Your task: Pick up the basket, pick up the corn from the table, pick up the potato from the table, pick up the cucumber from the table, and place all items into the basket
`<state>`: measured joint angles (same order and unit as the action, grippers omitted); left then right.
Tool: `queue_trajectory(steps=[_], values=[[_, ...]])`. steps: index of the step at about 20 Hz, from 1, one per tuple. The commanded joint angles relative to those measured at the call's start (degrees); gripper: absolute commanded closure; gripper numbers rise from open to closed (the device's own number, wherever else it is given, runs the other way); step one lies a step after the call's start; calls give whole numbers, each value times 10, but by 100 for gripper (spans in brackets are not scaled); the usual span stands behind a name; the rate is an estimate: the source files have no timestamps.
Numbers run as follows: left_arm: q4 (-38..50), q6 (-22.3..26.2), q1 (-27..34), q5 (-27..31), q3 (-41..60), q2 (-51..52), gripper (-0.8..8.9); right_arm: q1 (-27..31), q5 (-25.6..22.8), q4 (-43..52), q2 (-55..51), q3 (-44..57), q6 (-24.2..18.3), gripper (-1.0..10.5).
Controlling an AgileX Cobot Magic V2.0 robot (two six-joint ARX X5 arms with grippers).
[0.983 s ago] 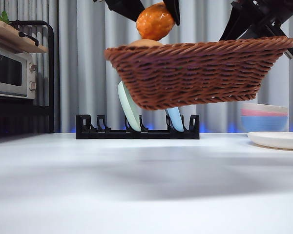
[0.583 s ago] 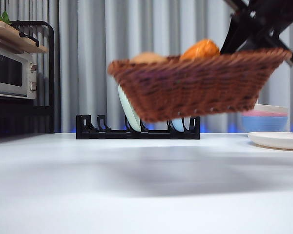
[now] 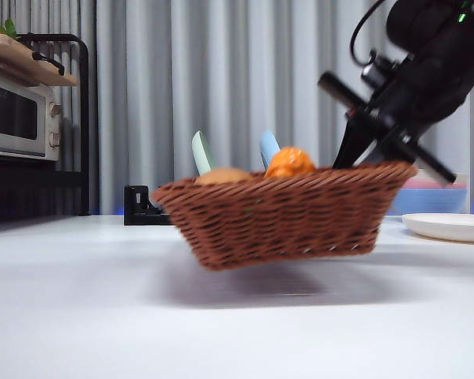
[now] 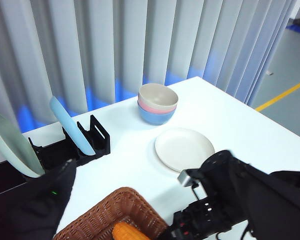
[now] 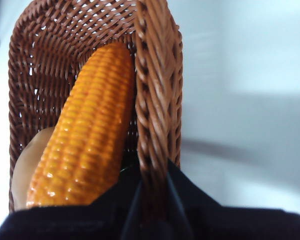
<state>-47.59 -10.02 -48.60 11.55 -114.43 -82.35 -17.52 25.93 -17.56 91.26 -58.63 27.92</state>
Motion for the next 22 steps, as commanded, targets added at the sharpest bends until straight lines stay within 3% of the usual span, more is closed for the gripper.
queue_trajectory(steps=[1,3,7,9,11,15,16,19,21,22], values=[[-7,11,-2,3,3,-4,125,-13,6,25,25,-6,55,958],[-18,12,-2,2,3,-4,125,-21,-9,24,36,-6,54,895],[-47,28,-2,5,3,-4,125,-23,-25,3,33,-6,46,431],[-70,44,-1,10,3,-4,126,-13,-23,-9,19,-6,26,376],[-112,58,0,61,3,-4,151,1,-22,-24,-13,-6,5,378],[-249,79,0,255,4,-9,419,24,-25,-64,-126,-6,-61,391],[-284,74,0,278,4,-11,497,25,-25,-75,-153,-6,-81,450],[-322,56,9,278,15,-5,812,24,-55,-118,-229,-6,-119,836],[-322,54,10,266,23,6,822,24,-65,-135,-261,-6,-142,970],[-322,50,9,263,27,14,822,23,-68,-144,-275,-6,-157,962]])
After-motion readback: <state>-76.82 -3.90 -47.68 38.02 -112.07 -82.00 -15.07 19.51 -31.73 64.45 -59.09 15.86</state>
